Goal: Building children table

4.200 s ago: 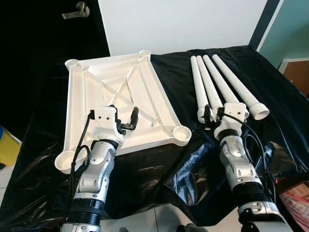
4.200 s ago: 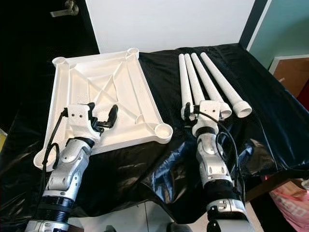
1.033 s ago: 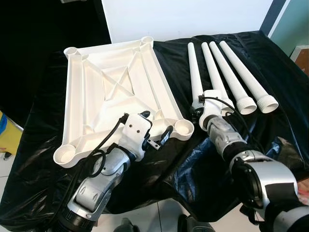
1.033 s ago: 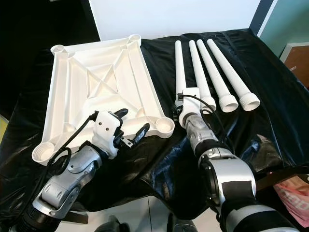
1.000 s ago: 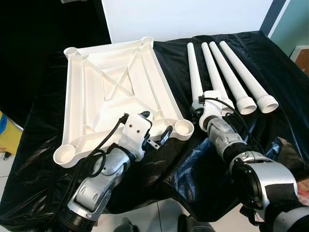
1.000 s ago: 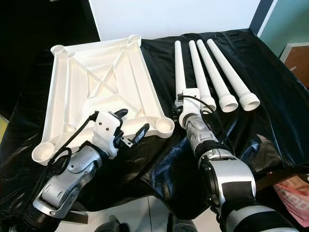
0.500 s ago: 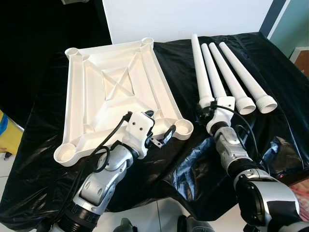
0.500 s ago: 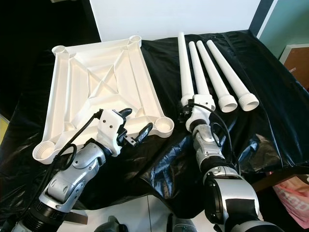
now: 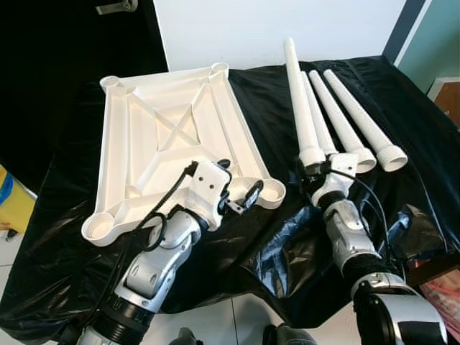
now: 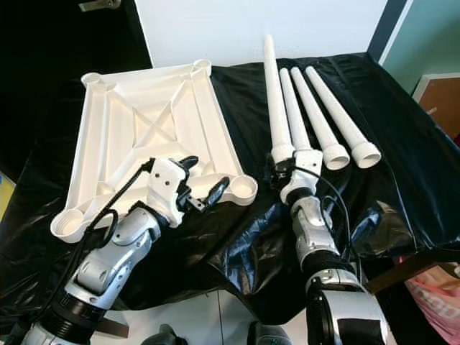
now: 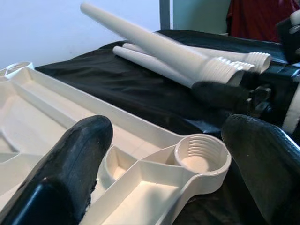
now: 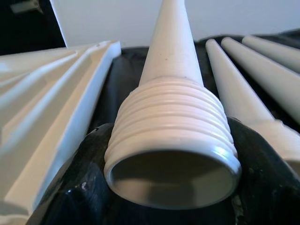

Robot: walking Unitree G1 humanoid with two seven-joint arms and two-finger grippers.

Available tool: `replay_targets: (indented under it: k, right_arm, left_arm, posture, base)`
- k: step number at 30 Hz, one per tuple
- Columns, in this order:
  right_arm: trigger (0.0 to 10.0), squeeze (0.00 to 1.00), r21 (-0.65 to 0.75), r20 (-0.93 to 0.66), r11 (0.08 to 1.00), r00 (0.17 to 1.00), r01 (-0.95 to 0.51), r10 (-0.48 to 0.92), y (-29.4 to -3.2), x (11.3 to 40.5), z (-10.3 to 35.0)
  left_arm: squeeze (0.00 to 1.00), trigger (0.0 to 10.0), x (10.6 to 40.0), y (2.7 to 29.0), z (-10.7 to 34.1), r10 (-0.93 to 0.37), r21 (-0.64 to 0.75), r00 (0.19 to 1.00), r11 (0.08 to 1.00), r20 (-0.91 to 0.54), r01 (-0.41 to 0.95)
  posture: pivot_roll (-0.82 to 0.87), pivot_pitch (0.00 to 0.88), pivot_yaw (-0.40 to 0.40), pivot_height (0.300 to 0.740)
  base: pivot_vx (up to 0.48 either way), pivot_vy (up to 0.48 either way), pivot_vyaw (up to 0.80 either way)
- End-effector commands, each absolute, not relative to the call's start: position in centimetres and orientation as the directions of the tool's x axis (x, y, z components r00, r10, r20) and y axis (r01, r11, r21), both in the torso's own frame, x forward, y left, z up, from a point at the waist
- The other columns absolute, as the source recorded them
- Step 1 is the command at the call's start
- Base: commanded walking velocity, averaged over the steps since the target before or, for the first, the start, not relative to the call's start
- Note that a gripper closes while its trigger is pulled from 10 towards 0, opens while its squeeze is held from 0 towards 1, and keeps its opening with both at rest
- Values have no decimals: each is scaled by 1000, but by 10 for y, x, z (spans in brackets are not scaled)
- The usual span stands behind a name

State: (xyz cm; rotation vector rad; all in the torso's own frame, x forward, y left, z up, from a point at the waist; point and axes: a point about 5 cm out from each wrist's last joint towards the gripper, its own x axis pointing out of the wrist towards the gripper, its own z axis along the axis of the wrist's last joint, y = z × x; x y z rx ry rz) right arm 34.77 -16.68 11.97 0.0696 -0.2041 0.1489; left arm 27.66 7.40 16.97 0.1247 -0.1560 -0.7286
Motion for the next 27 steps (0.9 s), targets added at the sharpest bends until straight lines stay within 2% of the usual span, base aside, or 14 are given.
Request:
replay_targets:
  k: [1,8,9,10,17,18,23,24,26,27]
  right_arm:
    - [10000,0,53,236,986,961,-158,141,-165,345,122]
    - [10000,0,51,261,986,955,-162,143,-165,340,124]
    - [10000,0,42,282,985,948,-167,148,-165,337,126]
    - [10000,0,35,297,985,943,-170,152,-166,335,127]
    - [10000,0,-19,362,975,907,-223,214,-162,326,137]
    - [10000,0,-23,368,972,901,-236,227,-160,324,138]
    - [10000,0,-36,380,962,886,-271,264,-156,320,140]
    - [10000,0,-64,390,937,856,-344,340,-143,314,141]
    - [10000,0,-64,390,937,856,-344,340,-143,314,141]
    - [10000,0,-75,391,923,840,-379,376,-137,311,142]
  left_arm:
    - [0,10000,276,73,170,-722,181,686,689,89,701]
    - [0,10000,278,75,171,-728,148,679,684,93,714]
    - [667,10000,279,77,173,-736,109,669,677,103,728]
    - [1000,10000,279,78,174,-742,81,661,670,111,738]
    - [1000,10000,286,81,185,-767,-51,621,622,161,781]
    - [0,10000,288,81,187,-776,-68,609,607,165,792]
    - [0,10000,292,81,190,-793,-109,584,574,172,812]
    - [0,10000,300,80,197,-814,-210,547,510,195,834]
    - [0,10000,300,80,197,-814,-210,547,510,195,834]
    - [0,10000,304,80,200,-822,-256,529,475,212,842]
  posture:
    - [1,22,-13,740]
    - [12,32,-13,740]
    - [15,34,-15,740]
    - [15,35,-15,740]
    - [11,35,-9,740]
    - [11,35,-9,740]
    - [6,38,-4,740]
    - [-2,39,4,740]
    - [-2,39,4,740]
    - [-2,39,4,740]
  base:
    - [0,0,0]
    - [0,0,0]
    - [0,0,0]
    - [0,0,0]
    - [0,0,0]
    - [0,0,0]
    - [0,0,0]
    - [0,0,0]
    - [0,0,0]
    - [0,0,0]
